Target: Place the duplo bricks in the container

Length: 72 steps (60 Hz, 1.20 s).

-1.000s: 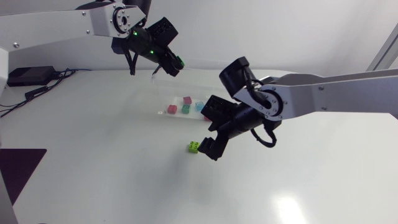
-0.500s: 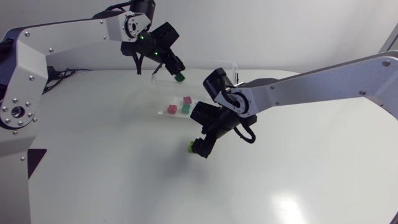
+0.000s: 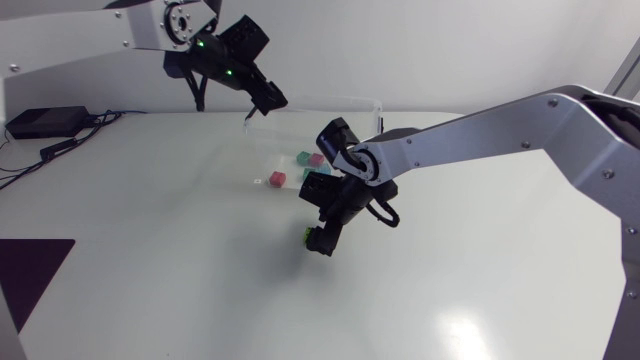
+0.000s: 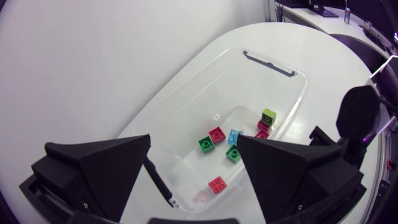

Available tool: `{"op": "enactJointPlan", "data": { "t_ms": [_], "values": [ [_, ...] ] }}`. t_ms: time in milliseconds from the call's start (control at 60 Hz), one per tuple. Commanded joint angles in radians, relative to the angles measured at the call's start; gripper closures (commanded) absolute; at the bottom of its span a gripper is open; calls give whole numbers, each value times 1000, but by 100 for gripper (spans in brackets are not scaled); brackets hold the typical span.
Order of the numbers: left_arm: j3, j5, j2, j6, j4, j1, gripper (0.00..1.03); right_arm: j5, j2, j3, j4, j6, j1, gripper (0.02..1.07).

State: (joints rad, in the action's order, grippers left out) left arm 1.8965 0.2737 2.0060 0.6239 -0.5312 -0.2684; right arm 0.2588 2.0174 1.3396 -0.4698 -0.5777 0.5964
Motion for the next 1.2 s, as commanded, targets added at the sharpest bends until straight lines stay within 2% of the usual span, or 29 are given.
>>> {"op": "enactJointPlan", "data": {
  "t_ms": [0,383,500,717,883,983,1183],
  "values": [
    [-91,7,-102,-26,30,21,4,2,47,27,-13,-31,-1,10],
    [-458,2,-437,-66,146,107,4,0,89,95,-66,-57,3,17],
    [-559,-21,-523,-64,185,121,4,-3,104,122,-95,-60,11,26],
    [-662,-24,-638,-62,188,182,4,-9,132,174,-167,-68,16,28],
    [-712,-22,-667,-44,186,199,4,-33,149,207,-219,-77,23,29],
    [-725,-21,-679,-39,186,204,4,-50,164,213,-222,-79,26,48],
    [-748,-10,-704,-29,186,212,4,-58,198,236,-237,-83,26,67]
  ]
}}
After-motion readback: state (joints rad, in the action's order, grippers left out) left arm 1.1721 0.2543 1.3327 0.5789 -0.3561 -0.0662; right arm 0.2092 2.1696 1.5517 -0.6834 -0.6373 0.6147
